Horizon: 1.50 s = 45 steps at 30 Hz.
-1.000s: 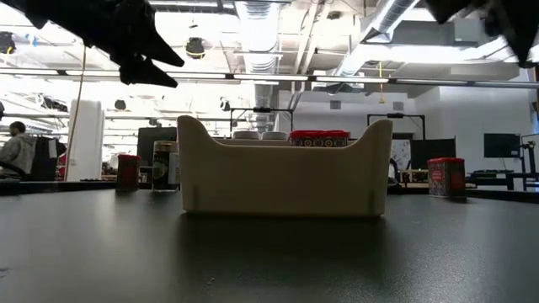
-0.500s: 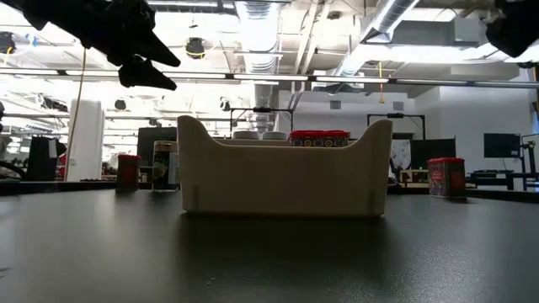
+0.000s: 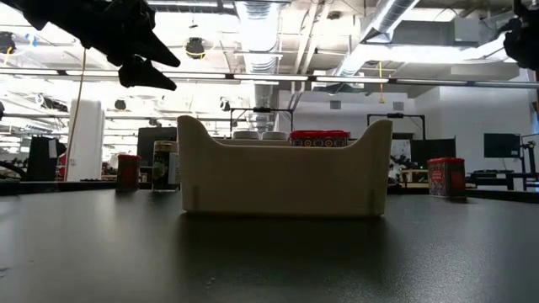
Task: Sort spices by type
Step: Put the white seasoning bottle into the black transparent bin in front of the other white seasoning bottle
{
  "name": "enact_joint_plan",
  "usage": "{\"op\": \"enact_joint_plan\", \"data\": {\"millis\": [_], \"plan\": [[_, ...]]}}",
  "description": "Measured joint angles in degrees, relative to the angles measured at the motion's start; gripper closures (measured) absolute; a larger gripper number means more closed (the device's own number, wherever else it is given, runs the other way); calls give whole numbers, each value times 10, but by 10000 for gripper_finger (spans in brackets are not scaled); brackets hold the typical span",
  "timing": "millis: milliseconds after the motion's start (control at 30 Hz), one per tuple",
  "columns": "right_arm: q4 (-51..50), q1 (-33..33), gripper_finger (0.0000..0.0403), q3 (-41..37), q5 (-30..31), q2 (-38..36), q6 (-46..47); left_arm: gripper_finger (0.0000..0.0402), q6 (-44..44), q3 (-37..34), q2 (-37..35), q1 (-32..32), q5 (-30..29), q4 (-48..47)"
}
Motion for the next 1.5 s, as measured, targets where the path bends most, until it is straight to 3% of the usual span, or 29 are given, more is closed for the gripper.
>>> {"op": "enact_joint_plan", "data": {"millis": [433,667,1000,1333,1500], "plan": [[-15,26,129,-2,-39,16,20,50,0,0,0,0,-1,0],[58,47,129,-48,-73,36,25,50,0,0,0,0,-2,1],[82,61,130,-62,-72,64,25,50,-9,0,0,0,-2,1],[85,60,180,-62,-45,41,59,50,-11,0,0,0,-2,1],[65,59,183,-50,-42,27,63,50,-14,0,0,0,-2,1]]}}
